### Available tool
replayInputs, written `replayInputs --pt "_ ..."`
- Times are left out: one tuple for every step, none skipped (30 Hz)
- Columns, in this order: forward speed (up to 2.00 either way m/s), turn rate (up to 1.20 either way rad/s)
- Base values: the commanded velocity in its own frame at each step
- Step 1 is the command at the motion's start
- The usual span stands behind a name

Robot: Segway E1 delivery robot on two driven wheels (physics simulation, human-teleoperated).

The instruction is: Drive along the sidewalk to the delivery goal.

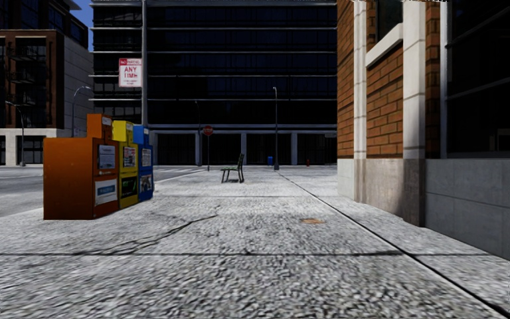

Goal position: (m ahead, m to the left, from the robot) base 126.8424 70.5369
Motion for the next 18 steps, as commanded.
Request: replayInputs --pt "2.00 0.00" --pt "2.00 0.00" --pt "2.00 0.00" --pt "2.00 0.00" --pt "2.00 0.00" --pt "2.00 0.00" --pt "2.00 0.00" --pt "2.00 0.00" --pt "2.00 0.00" --pt "2.00 0.00" --pt "2.00 0.00" --pt "2.00 0.00" --pt "2.00 0.00" --pt "2.00 0.00" --pt "2.00 0.00" --pt "2.00 0.00" --pt "2.00 0.00" --pt "2.00 0.00"
